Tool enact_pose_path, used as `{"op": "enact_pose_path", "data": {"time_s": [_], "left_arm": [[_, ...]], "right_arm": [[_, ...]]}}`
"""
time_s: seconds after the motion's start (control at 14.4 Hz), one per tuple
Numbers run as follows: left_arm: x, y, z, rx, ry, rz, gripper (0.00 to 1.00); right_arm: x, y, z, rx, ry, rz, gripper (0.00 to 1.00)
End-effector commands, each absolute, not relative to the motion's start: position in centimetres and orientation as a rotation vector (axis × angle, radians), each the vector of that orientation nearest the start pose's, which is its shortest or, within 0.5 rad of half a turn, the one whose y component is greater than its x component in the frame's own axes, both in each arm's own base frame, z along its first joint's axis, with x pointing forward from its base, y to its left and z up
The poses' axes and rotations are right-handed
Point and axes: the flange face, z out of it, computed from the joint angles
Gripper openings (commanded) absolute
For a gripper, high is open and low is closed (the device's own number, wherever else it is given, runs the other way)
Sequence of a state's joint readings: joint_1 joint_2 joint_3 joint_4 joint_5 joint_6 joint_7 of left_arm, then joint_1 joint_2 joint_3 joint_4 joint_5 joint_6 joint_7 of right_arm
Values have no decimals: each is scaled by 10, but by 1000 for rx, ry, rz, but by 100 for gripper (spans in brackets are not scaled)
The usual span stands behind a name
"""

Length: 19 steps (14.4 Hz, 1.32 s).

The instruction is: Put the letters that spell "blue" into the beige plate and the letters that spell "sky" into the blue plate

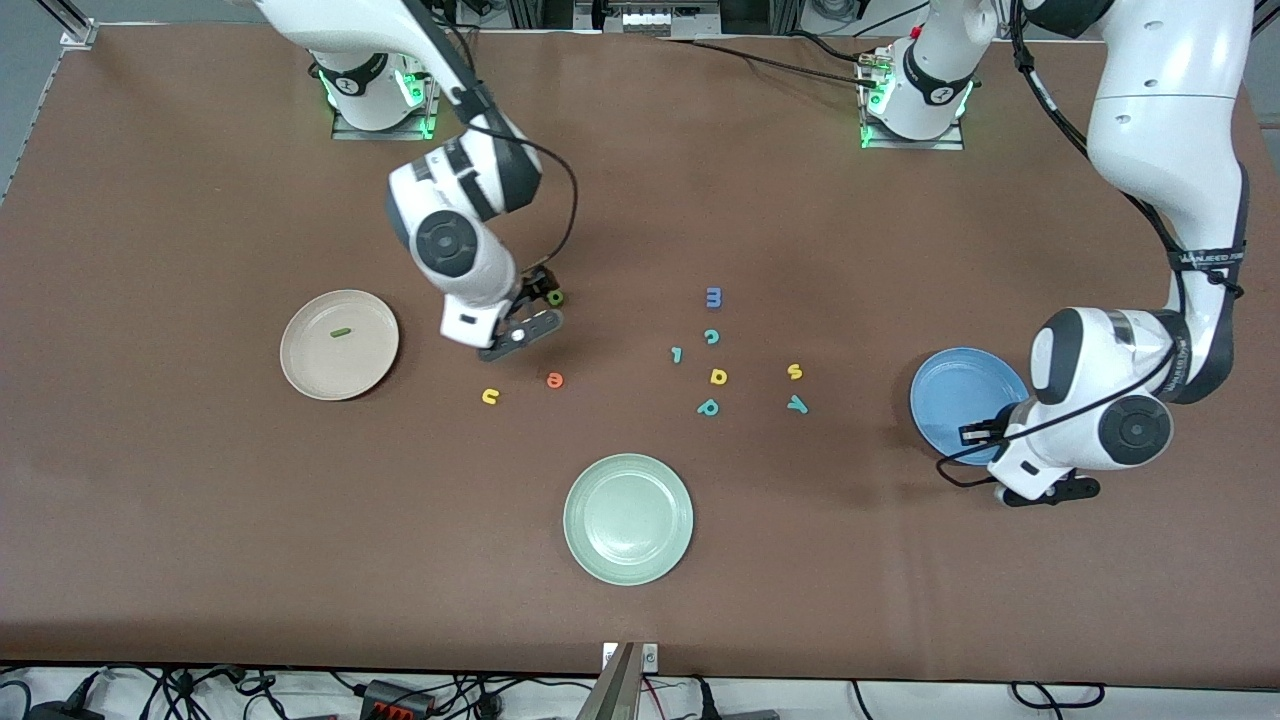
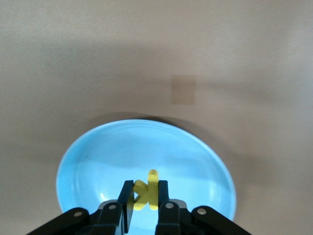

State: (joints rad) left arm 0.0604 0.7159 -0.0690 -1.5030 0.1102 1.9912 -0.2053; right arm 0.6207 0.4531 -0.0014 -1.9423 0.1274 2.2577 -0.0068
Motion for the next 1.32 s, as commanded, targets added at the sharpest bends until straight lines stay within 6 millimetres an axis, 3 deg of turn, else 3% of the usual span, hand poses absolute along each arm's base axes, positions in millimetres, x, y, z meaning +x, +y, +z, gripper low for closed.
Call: {"op": "enact_pose_path", "data": {"time_s": [0.0,0.07,0.28,0.42,0.56,0.62,0.83,0.9,0.97,1.11,1.25], "left_arm": [[686,-13,227,-3038,-170,348,72],[686,-14,228,-3045,-175,345,100],[687,-24,232,-3052,-156,338,100],[687,-55,238,-3067,-132,331,100],[681,-112,243,-3064,-244,320,100],[676,-140,242,-3046,-336,314,100],[656,-213,233,-2987,-530,293,100],[649,-225,221,-2975,-542,301,100],[645,-223,214,-2973,-546,308,100],[641,-232,212,-2981,-526,303,99],[630,-240,196,-3011,-510,264,95]], "right_arm": [[472,376,208,-2970,-847,184,100],[465,383,200,-2966,-870,179,100],[447,399,191,-2959,-927,201,100],[442,394,186,-2964,-928,228,98],[436,390,180,-2970,-928,254,88],[436,387,178,-2973,-924,260,77],[439,384,177,-2977,-912,260,75],[440,383,177,-2978,-908,260,70],[440,382,176,-2978,-910,264,61],[441,382,176,-2979,-908,264,46],[441,382,176,-2979,-908,264,41]]}}
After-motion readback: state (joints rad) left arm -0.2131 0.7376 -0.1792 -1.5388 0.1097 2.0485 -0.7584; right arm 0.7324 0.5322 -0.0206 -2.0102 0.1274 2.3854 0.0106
